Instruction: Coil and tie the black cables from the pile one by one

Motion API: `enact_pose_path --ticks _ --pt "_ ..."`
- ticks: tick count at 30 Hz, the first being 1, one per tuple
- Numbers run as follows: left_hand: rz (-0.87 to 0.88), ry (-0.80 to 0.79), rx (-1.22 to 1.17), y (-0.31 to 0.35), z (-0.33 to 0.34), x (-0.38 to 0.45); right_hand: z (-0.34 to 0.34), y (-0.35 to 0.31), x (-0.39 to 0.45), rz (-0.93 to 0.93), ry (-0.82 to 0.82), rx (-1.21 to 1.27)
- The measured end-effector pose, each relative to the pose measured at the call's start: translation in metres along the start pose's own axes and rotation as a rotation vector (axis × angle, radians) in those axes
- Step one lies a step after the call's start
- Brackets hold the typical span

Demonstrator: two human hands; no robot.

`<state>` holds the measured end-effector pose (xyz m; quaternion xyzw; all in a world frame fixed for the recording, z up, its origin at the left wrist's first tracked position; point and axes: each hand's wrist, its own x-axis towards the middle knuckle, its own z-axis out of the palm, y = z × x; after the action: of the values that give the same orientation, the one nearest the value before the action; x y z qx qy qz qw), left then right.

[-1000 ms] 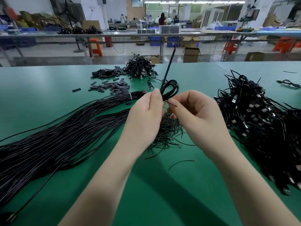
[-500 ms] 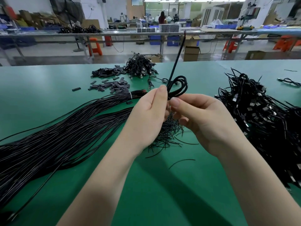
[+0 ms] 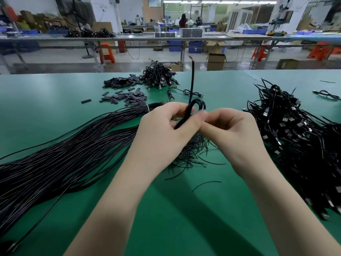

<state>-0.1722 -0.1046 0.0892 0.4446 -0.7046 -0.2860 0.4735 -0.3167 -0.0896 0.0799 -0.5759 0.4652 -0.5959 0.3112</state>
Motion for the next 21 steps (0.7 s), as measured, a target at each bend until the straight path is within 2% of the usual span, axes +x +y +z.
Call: enact_pose_path --ticks 4,9,11,16,21 --pt "-0.024 0.026 -0.077 -0.003 0.002 0.002 0.003 0.002 -0.001 -0.014 -0.011 -0.025" --pt "0.040 0.092 0.047 -0.004 0.003 0.003 0.006 0.003 -0.002 0.135 -0.062 0.256" --pt "0.060 0.098 0.038 -0.004 0.003 0.003 0.008 0.004 -0.002 0.147 -0.046 0.275" --pt "0.122 0.065 0.013 0.000 -0.003 0.003 0.010 -0.001 -0.005 0.091 -0.036 0.319" --pt "0.176 -0.005 0.089 0.006 -0.012 0.001 0.007 -0.006 -0.005 -0.051 -0.042 0.155"
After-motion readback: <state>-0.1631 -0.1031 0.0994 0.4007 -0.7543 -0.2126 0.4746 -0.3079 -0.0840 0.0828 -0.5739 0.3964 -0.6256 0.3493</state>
